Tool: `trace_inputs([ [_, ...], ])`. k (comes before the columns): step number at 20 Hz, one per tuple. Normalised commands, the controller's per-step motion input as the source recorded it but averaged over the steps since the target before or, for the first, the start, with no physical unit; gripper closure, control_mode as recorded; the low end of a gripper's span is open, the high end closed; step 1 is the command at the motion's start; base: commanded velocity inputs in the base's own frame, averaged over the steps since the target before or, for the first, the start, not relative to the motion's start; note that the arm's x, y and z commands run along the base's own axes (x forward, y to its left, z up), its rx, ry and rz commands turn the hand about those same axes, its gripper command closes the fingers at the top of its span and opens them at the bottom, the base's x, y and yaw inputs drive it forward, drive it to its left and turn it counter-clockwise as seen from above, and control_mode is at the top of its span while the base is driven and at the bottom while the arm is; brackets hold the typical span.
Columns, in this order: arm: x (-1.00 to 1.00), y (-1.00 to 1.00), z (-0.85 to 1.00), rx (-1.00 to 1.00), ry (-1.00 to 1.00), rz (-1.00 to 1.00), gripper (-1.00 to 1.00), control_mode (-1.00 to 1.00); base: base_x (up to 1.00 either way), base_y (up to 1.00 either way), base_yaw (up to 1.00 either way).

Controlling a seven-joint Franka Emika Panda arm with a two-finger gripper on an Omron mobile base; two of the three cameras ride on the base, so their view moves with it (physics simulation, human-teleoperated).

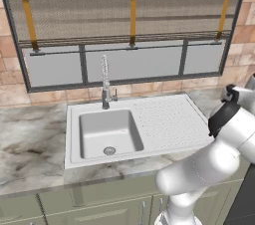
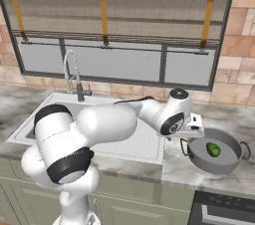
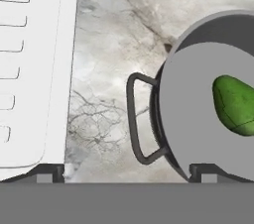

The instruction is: Dump the avocado from the pot into the sink. Then turn on the water and wash the avocado. Then turn off the water and put the avocado back in the pot.

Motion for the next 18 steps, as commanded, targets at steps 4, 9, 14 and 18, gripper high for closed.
trace_inputs([
  [4, 0.19, -0.13, -0.23, 0.0, 0.0, 0.0, -1.0, -1.0, 0.0, 0.0, 0.0],
  [9, 0.18, -0.12, -0.22, 0.0, 0.0, 0.0, -1.0, -1.0, 0.0, 0.0, 0.0],
  [14, 0.18, -0.17, -0.2, 0.0, 0.0, 0.0, -1.0, -1.0, 0.0, 0.0, 0.0],
  [18, 0.14, -0.16, -0.19, 0.0, 0.0, 0.0, -1.0, -1.0, 0.0, 0.0, 0.0],
])
